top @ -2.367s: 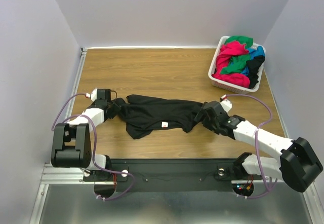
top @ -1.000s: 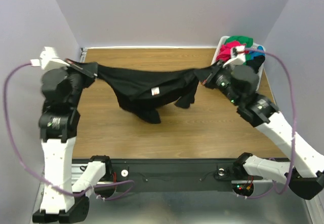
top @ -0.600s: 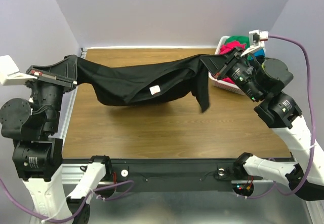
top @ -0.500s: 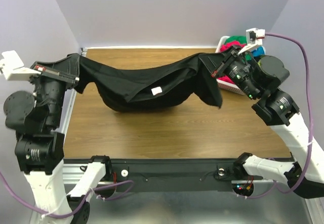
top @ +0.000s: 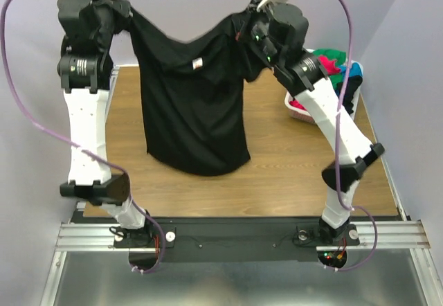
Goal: Fold and stack the t-shirts
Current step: Flatten the tshirt out
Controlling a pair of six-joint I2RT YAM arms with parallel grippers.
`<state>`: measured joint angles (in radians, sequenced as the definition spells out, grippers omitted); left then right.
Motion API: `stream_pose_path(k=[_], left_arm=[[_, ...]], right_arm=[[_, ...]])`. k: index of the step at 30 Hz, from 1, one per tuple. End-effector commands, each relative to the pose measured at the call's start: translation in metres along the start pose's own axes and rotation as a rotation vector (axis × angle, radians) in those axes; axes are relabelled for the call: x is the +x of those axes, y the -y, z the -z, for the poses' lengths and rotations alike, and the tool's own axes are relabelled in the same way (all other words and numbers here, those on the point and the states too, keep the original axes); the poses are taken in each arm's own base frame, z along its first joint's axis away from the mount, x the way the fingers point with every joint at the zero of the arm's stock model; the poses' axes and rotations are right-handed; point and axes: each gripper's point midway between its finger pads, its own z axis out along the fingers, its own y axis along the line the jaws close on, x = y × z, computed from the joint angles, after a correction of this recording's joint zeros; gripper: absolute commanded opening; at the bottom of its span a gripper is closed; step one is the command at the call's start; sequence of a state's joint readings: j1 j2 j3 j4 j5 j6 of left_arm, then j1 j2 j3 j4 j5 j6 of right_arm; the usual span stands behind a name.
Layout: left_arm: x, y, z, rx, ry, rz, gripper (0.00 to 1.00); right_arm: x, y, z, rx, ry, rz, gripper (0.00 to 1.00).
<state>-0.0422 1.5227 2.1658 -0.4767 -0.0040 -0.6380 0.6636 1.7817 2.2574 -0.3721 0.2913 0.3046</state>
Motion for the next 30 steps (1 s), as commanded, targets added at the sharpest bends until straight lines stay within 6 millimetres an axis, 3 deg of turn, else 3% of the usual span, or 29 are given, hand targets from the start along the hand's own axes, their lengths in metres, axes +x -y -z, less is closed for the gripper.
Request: stream_pose_path(k=[1, 4, 7, 8, 9, 11, 13, 14, 15, 16, 17, 18, 19, 20, 21, 22, 23, 24, 25, 26, 27, 29, 30], left_arm=[[-0.105, 0.071, 0.057, 0.200, 0.295, -0.059, 0.00], [-0.128, 0.083, 0.083, 0.241, 0.376, -0.084, 0.00], [-0.128, 0.076, 0.102, 0.215, 0.389, -0.104, 0.00], [-0.125, 0.070, 0.104, 0.193, 0.386, -0.105, 0.00], [-0.121, 0.056, 0.109, 0.136, 0.388, -0.105, 0.00], [-0.111, 0.033, 0.113, 0.049, 0.370, -0.108, 0.00], [-0.088, -0.001, 0.121, -0.060, 0.331, -0.101, 0.00], [-0.062, -0.025, 0.126, -0.108, 0.283, -0.099, 0.00], [-0.050, -0.038, 0.129, -0.137, 0.270, -0.076, 0.00], [-0.033, -0.050, 0.131, -0.160, 0.236, -0.060, 0.00], [-0.025, -0.060, 0.147, -0.176, 0.234, -0.036, 0.00], [0.013, -0.091, 0.141, -0.250, 0.149, -0.029, 0.00], [0.037, -0.108, 0.145, -0.292, 0.090, -0.003, 0.00], [0.071, -0.132, 0.154, -0.327, 0.017, -0.002, 0.00], [0.095, -0.149, 0.161, -0.361, -0.041, 0.007, 0.00], [0.117, -0.162, 0.168, -0.383, -0.092, 0.016, 0.00], [0.154, -0.186, 0.181, -0.417, -0.166, 0.037, 0.00], [0.178, -0.191, 0.190, -0.404, -0.244, 0.054, 0.00], [0.202, -0.203, 0.204, -0.427, -0.318, 0.065, 0.00], [0.227, -0.215, 0.219, -0.439, -0.370, 0.097, 0.00], [0.244, -0.210, 0.229, -0.393, -0.438, 0.126, 0.00], [0.261, -0.215, 0.248, -0.392, -0.491, 0.154, 0.00], [0.266, -0.215, 0.257, -0.379, -0.492, 0.166, 0.00]], right_arm=[[-0.105, -0.026, 0.017, -0.090, 0.264, 0.010, 0.00], [-0.124, -0.034, 0.028, -0.130, 0.312, -0.014, 0.00], [-0.124, -0.030, 0.040, -0.127, 0.304, -0.019, 0.00], [-0.135, -0.031, 0.050, -0.132, 0.324, -0.028, 0.00], [-0.115, -0.025, 0.045, -0.116, 0.274, -0.018, 0.00], [-0.095, -0.016, 0.046, -0.083, 0.226, -0.012, 0.00], [-0.057, 0.005, 0.050, -0.025, 0.137, 0.007, 0.00], [-0.061, 0.012, 0.067, -0.005, 0.145, -0.013, 0.00], [-0.009, 0.029, 0.060, 0.035, 0.037, 0.009, 0.01], [0.005, 0.035, 0.066, 0.049, 0.007, 0.007, 0.00], [0.027, 0.044, 0.069, 0.070, -0.037, -0.013, 0.00], [0.033, 0.050, 0.082, 0.075, -0.049, -0.025, 0.00], [0.085, 0.068, 0.086, 0.111, -0.153, -0.007, 0.00], [0.105, 0.075, 0.093, 0.127, -0.190, -0.029, 0.00], [0.109, 0.081, 0.106, 0.139, -0.193, -0.043, 0.01], [0.131, 0.090, 0.114, 0.153, -0.239, -0.040, 0.00], [0.169, 0.106, 0.126, 0.189, -0.312, -0.044, 0.00], [0.189, 0.115, 0.137, 0.211, -0.365, -0.044, 0.01], [0.195, 0.118, 0.150, 0.212, -0.380, -0.057, 0.01], [0.228, 0.130, 0.167, 0.238, -0.462, -0.071, 0.00], [0.239, 0.134, 0.176, 0.247, -0.491, -0.075, 0.00], [0.253, 0.145, 0.195, 0.278, -0.518, -0.092, 0.00], [0.271, 0.155, 0.209, 0.309, -0.570, -0.079, 0.00]])
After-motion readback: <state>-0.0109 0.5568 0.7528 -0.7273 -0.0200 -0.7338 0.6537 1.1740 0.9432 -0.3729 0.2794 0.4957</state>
